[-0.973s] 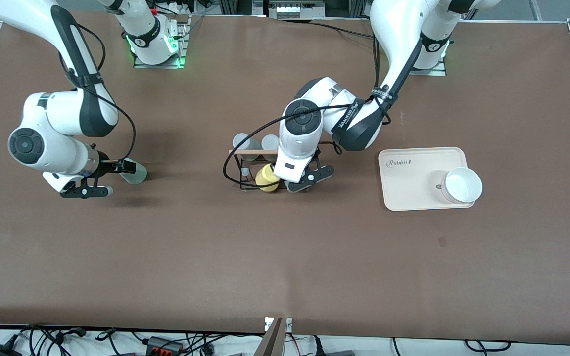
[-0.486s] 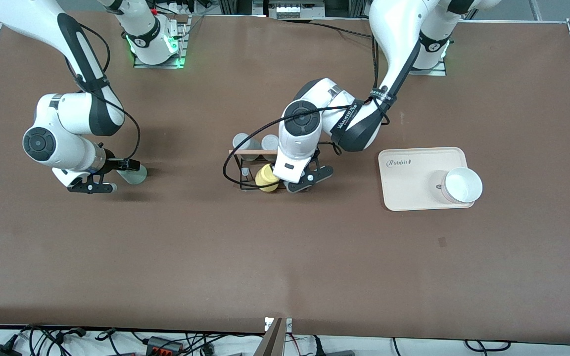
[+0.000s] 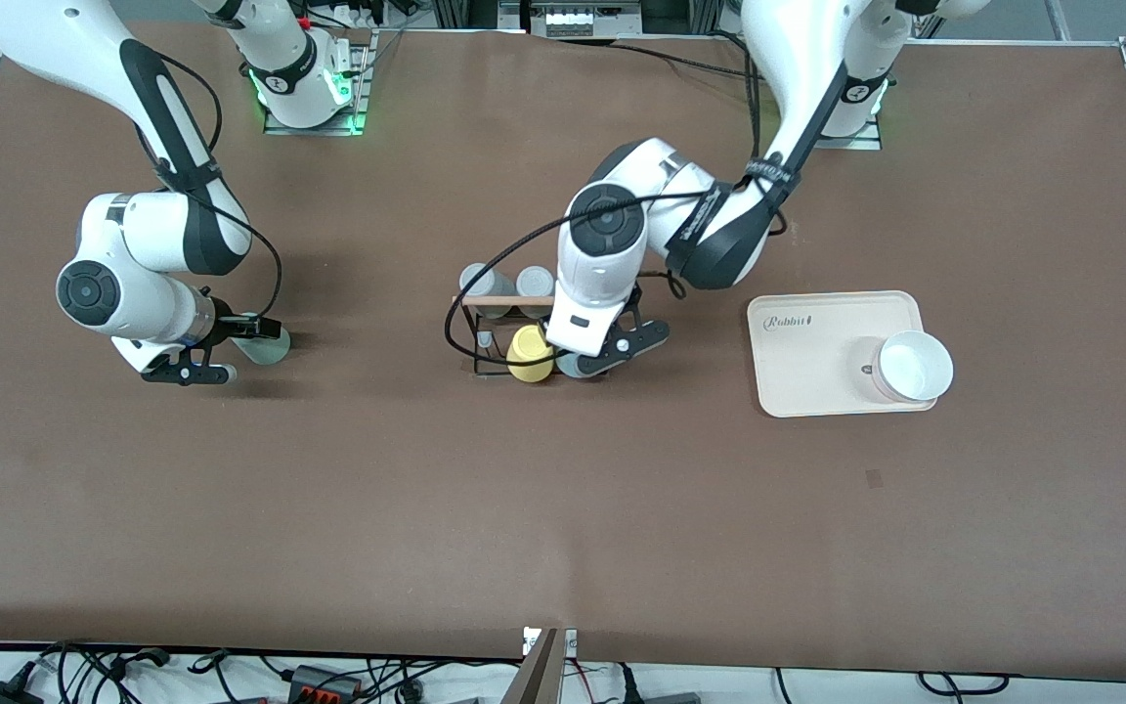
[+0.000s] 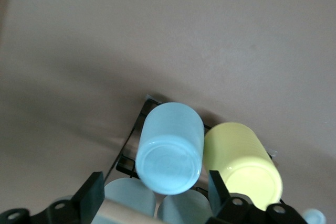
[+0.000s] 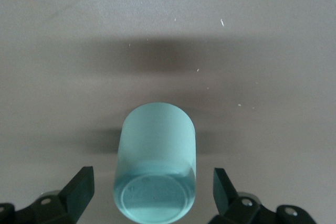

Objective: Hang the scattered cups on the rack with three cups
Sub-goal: 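Hang the blue cup on the rack while the right gripper grasps the teal cup, then open the left gripper and withdraw it while the right gripper lifts the teal cup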

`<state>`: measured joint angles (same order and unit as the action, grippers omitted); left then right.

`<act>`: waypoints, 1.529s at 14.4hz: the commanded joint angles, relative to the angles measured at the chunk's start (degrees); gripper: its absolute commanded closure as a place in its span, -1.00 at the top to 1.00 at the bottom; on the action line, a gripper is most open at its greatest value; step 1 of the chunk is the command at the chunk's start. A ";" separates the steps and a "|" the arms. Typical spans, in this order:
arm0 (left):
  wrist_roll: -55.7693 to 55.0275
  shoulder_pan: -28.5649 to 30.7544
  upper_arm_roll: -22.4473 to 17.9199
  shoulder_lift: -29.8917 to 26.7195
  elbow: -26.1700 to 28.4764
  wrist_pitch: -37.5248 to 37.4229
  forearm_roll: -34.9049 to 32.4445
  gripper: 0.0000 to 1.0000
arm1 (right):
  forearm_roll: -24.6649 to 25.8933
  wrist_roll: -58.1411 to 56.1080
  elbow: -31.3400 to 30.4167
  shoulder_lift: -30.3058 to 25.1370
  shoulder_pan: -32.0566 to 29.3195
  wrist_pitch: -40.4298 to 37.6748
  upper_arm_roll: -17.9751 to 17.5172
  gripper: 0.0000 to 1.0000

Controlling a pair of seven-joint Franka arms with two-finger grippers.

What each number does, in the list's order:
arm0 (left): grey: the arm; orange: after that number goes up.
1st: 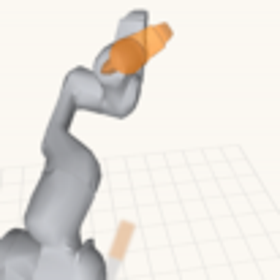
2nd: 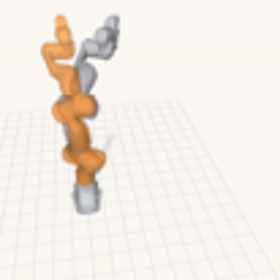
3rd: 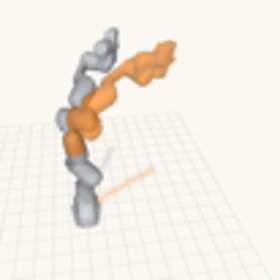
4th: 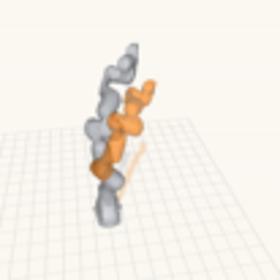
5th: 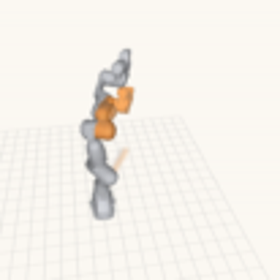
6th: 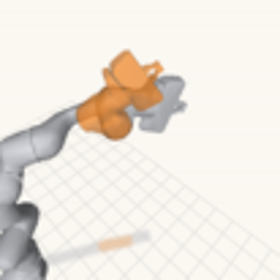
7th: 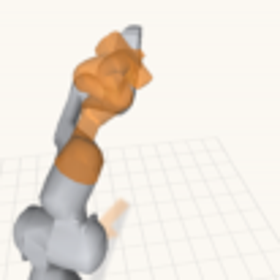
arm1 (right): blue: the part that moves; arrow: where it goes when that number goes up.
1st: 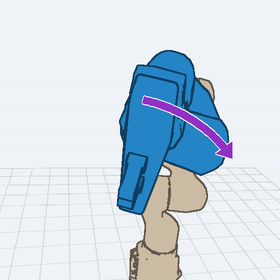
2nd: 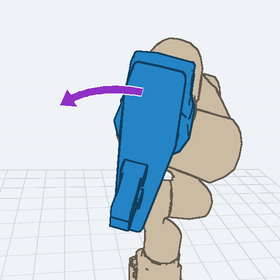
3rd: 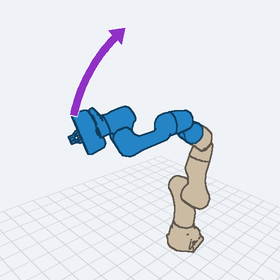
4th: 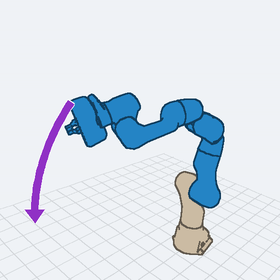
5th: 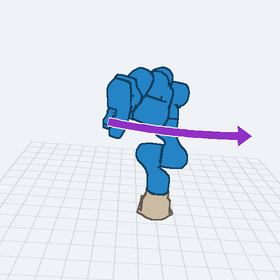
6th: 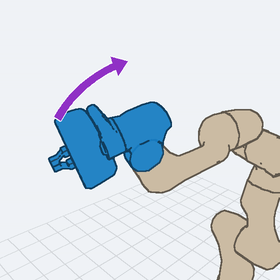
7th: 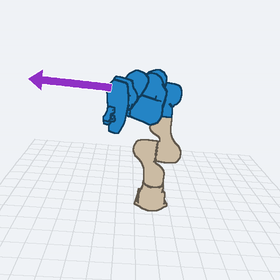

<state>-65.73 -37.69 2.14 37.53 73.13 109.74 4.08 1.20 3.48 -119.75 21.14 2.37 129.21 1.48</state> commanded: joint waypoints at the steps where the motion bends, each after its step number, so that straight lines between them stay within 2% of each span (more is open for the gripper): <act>1: 4.63 3.14 -0.38 -5.00 1.05 -3.56 -0.04 1.00 | -0.41 0.56 -0.31 0.22 -0.26 1.13 -0.25 1.00; 5: 10.95 10.86 -0.47 -9.05 1.40 -7.60 -0.04 1.00 | -0.49 0.56 -0.40 0.31 -0.17 0.70 -0.25 1.00; 6: 13.76 13.15 -0.47 -10.01 1.40 -9.09 -0.04 1.00 | -0.49 0.56 -0.49 0.31 -0.17 0.61 -0.25 0.92; 8: 19.74 17.37 -0.47 -11.86 1.49 -12.60 -0.04 1.00 | -0.41 -0.14 -0.31 0.31 -0.26 0.17 -0.25 0.51; 11: 29.57 23.43 -0.38 -14.41 1.57 -16.47 -0.04 1.00 | -0.41 -0.50 0.21 -0.39 0.18 -1.67 -0.43 -0.25; 12: 32.05 24.85 -0.38 -14.85 1.66 -17.44 -0.04 1.00 | -0.41 -0.41 1.52 -0.57 0.26 -3.07 -0.52 -0.36; 14: 37.49 27.92 -0.47 -17.12 3.23 -18.16 -0.04 1.00 | -0.84 -0.41 6.16 -0.66 0.35 -9.03 -0.78 -0.42; 16: 43.55 31.00 -0.47 -19.85 5.43 -18.25 -0.04 1.00 | -1.02 0.55 15.63 -0.31 1.23 -19.90 -2.70 -0.42; 18: 49.19 34.77 0.05 -21.88 7.19 -18.25 -0.04 1.00 | -1.63 0.65 23.21 0.05 3.77 -26.87 -3.77 -0.42; 20: 54.54 39.26 1.72 -24.59 9.03 -18.51 -0.04 1.00 | -3.65 2.65 26.92 0.31 7.02 -28.31 -3.77 -0.42; 22: 59.82 40.33 1.12 -27.84 11.67 -18.51 -0.04 1.00 | -4.80 8.88 28.68 0.31 10.62 -28.13 -3.68 -0.42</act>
<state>-10.74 1.14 2.32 15.14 79.46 90.99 4.05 -2.53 7.68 -93.66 20.27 10.07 102.05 -2.44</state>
